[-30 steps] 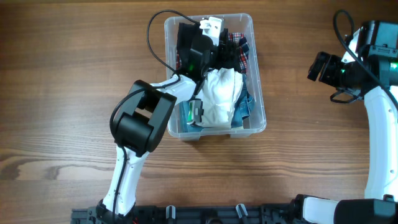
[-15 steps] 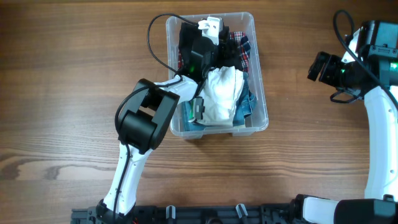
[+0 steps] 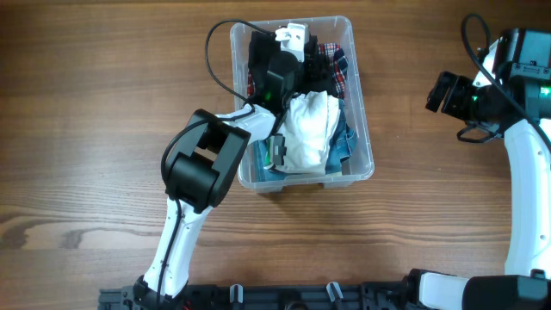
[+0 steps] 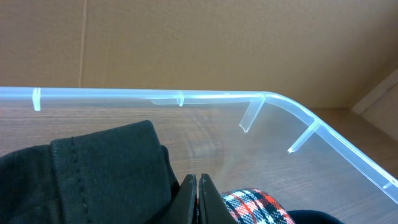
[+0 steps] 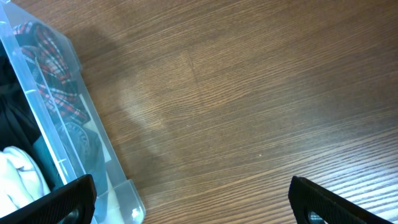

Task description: Pack container

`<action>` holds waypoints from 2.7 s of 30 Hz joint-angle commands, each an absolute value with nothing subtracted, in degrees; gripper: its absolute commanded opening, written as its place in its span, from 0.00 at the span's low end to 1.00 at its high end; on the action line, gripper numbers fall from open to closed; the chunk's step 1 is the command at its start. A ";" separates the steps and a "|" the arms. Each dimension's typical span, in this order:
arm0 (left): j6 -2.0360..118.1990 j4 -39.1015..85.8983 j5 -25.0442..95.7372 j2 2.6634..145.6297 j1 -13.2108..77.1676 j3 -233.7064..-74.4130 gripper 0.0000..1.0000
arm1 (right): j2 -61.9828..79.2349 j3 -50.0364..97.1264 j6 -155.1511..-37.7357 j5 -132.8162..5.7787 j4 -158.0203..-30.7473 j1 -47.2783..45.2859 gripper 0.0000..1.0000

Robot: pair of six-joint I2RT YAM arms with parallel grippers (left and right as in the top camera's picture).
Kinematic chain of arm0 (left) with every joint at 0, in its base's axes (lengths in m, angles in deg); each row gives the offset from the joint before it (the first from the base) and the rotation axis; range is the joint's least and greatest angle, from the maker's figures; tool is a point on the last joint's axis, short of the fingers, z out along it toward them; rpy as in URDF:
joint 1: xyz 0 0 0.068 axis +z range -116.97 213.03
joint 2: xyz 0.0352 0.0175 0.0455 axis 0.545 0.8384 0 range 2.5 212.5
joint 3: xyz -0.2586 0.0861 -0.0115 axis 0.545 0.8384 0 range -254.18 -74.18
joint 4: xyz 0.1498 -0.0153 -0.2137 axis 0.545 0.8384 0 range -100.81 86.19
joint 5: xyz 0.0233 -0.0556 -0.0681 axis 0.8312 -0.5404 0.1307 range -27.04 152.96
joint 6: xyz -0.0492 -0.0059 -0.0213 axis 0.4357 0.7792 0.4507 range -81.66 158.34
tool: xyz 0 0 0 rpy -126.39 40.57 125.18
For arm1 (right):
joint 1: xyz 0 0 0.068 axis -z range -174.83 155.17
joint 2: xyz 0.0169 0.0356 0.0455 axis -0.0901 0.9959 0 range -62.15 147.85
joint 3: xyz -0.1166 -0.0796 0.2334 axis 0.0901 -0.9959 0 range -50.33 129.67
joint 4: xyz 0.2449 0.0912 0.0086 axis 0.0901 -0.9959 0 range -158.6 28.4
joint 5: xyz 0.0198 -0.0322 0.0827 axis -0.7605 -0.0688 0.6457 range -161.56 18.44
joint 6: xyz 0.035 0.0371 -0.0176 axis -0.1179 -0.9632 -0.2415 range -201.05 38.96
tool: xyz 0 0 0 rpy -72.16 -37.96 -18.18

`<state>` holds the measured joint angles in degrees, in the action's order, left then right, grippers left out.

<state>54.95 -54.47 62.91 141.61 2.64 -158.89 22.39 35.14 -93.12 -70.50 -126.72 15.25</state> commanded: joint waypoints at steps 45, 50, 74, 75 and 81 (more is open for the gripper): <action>44.76 9.66 75.26 98.55 34.74 -151.15 1.00 | 22.30 35.05 -92.40 -70.66 -126.52 15.32 1.00; 44.76 9.66 75.26 98.55 34.77 -151.15 1.00 | 22.78 35.03 -92.62 -70.44 -126.44 15.36 1.00; 44.76 9.66 75.26 98.55 34.77 -151.15 1.00 | -28.45 34.29 -92.14 -71.94 -125.21 0.24 1.00; 44.76 9.66 75.26 98.55 34.77 -151.15 1.00 | -29.92 34.29 -91.48 -73.47 -125.30 0.24 1.00; 44.76 9.66 75.26 98.57 34.77 -151.15 1.00 | -40.41 32.82 -90.91 -75.62 -125.72 0.24 1.00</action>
<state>45.44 9.79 75.10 98.29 34.55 -151.39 -35.47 34.18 -92.27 -73.10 -125.69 0.59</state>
